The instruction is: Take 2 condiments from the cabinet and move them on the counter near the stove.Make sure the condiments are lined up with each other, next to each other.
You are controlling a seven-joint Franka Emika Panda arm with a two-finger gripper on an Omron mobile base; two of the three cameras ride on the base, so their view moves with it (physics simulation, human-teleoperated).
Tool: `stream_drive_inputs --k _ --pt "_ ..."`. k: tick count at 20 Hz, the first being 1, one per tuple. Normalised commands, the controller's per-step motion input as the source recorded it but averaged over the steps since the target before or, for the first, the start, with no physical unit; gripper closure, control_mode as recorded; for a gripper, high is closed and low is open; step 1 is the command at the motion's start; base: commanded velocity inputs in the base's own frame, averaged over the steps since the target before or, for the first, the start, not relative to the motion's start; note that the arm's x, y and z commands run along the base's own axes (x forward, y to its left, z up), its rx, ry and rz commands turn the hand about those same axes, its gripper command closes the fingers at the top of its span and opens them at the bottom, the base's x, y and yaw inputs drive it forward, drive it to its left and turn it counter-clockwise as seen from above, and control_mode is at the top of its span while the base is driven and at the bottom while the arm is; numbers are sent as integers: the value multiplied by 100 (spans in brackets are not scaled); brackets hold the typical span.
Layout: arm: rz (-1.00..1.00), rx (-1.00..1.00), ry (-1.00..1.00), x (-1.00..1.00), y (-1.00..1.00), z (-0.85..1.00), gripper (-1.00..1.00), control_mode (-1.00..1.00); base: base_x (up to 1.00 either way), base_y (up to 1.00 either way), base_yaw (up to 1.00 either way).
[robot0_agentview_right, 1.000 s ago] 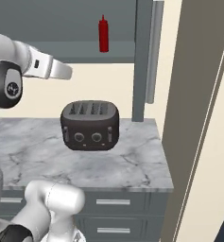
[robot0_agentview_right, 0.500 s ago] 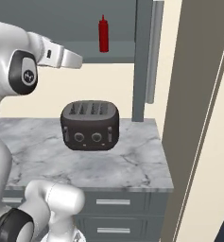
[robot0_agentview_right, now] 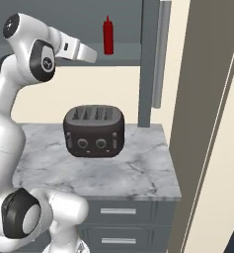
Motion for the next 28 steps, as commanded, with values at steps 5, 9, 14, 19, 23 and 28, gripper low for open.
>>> stream_drive_inputs --k 5,9,14,19,23,28 --pt "-2 0 4 48 0 0 -100 -100 0 0 0" --pt "-3 0 0 42 -3 0 -100 -100 0 0 0" --pt "-4 0 0 33 -7 0 -100 -100 0 0 0" --pt "-4 0 -5 19 0 1 -100 -100 0 0 0" --pt "0 0 -9 21 -2 0 -100 -100 0 0 0" --pt "0 0 -2 13 -8 0 -100 -100 0 0 0"
